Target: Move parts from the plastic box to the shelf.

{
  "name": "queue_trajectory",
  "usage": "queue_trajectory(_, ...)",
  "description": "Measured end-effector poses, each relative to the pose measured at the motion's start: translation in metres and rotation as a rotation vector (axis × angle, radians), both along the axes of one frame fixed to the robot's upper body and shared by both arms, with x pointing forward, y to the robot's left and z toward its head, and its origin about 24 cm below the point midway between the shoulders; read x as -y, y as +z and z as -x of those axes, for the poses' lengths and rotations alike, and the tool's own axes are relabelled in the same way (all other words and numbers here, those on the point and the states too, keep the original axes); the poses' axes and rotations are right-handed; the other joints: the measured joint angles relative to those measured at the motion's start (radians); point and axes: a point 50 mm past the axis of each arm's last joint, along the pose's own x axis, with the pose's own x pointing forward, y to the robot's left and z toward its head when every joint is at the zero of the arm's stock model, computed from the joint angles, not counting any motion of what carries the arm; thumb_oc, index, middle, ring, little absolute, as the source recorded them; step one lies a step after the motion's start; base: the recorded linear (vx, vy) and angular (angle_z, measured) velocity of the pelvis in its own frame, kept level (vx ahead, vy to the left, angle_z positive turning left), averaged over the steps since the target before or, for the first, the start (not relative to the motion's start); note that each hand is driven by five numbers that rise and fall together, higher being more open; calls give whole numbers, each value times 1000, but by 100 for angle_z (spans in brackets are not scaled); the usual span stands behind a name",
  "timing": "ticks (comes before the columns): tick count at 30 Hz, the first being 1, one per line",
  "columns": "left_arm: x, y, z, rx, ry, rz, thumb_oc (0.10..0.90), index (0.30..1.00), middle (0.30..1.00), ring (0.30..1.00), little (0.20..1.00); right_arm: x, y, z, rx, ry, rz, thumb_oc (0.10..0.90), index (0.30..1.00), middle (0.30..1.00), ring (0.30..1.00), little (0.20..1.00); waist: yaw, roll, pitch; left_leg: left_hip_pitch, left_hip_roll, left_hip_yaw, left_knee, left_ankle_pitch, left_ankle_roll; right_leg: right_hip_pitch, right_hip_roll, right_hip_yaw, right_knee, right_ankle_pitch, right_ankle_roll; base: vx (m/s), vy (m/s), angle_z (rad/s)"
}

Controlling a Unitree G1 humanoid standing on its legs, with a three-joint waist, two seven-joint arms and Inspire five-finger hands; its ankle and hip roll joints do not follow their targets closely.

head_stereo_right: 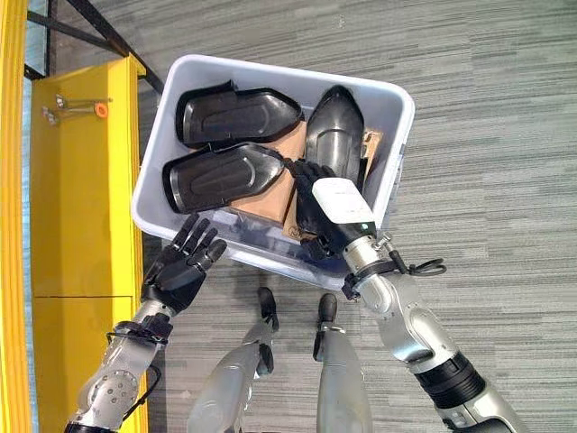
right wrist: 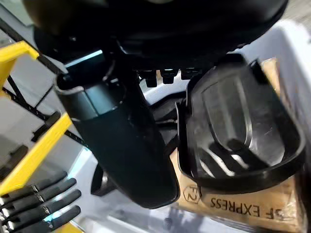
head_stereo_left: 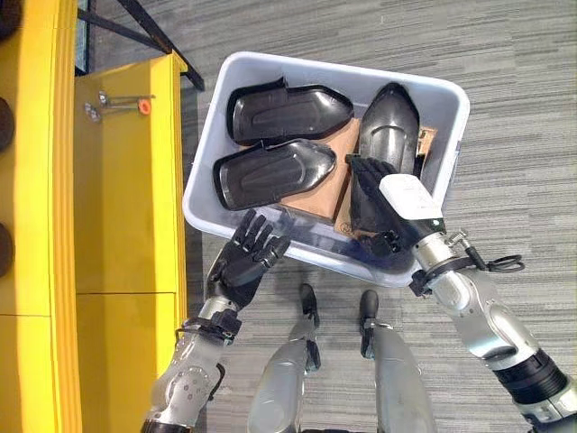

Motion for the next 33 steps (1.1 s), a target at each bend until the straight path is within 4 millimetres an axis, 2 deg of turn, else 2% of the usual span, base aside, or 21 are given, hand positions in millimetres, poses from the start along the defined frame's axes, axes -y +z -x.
queue_trajectory(5,7,-2,-6,-19,-12,-11,900,1000,1000,1000,1000,2,3,-16,16,-90,72,900,1000,1000,1000,1000,14,-1,1,-60,-14,1,13,5,7,-69,-11,5,31,-1,3,-30,55,2)
queue_trajectory(8,7,-2,-6,-20,-5,-13,900,1000,1000,1000,1000,9,-7,-26,-37,-175,63,900,1000,1000,1000,1000,22,-1,1,-73,-19,3,12,7,11,-87,-19,9,40,-2,5,-1,99,1)
queue_trajectory(17,5,1,-8,1,21,-38,900,1000,1000,1000,1000,6,-7,-23,54,-206,187,900,1000,1000,1000,1000,22,0,0,-119,-36,13,13,15,22,-152,-39,22,74,-6,11,5,56,0)
queue_trajectory(23,4,1,-8,1,32,-37,900,1000,1000,1000,1000,10,0,-23,145,-252,195,900,1000,1000,1000,1000,18,1,0,-123,-40,30,12,17,24,-171,-42,40,82,-7,13,18,50,-5)
queue_trajectory(33,3,0,-6,-3,48,-36,900,1000,1000,1000,1000,14,-7,-19,185,-288,170,900,1000,1000,1000,1000,12,1,0,-142,-46,33,12,18,26,-196,-48,46,91,-9,15,2,3,-1)
